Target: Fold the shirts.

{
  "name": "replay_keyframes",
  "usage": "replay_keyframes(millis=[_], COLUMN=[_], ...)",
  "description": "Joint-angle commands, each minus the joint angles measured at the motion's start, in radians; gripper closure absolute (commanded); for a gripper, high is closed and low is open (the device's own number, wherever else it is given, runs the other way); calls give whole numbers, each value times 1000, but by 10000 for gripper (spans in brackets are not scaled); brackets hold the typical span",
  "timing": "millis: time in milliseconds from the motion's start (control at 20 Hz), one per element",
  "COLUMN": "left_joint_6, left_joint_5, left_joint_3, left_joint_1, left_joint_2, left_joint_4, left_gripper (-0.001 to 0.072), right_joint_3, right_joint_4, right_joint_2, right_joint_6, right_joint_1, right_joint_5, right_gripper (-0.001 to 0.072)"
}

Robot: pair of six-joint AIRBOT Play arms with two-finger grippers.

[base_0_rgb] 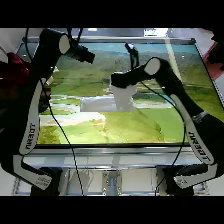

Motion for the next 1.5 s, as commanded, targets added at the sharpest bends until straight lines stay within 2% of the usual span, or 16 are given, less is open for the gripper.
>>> replay_keyframes(millis=[0,50,100,150,350,500,650,800,900,950,1050,1100,1350,1450], left_joint_6=[-13,5,12,12,12,11,11,11,7,4,3,4,3,3], left_joint_5=[-37,-47,-48,-44,-35,-39,-40,-15,6,14,19,19,19,19], left_joint_3=[-11,-21,-31,-38,-43,-43,-43,-43,-43,-43,-43,-43,-43,-43], left_joint_1=[41,42,42,42,50,67,79,78,78,78,78,78,78,78], left_joint_2=[21,21,21,21,21,21,21,21,21,21,21,21,21,21], left_joint_4=[30,30,30,31,31,29,27,25,25,22,21,21,21,21], left_gripper=[694,694,694,694,694,694,694,694,694,694,694,694,694,694], right_joint_3=[2,2,2,2,39,42,35,3,-10,-11,-11,-11,-10,-10], right_joint_4=[68,112,177,208,194,88,-24,-27,32,93,229,273,317,399], right_joint_2=[-163,-193,-205,-204,-168,-133,-138,-158,-193,-216,-260,-279,-352,-385], right_joint_6=[77,77,76,75,53,13,47,45,12,-32,-126,-166,-206,-241], right_joint_1=[169,181,181,171,95,18,-84,-199,-267,-291,-324,-325,-313,-311], right_joint_5=[-391,-473,-509,-513,-410,-333,-160,22,104,131,146,141,100,100], right_gripper=[648,484,262,197,197,198,198,196,189,143,129,87,80,81])
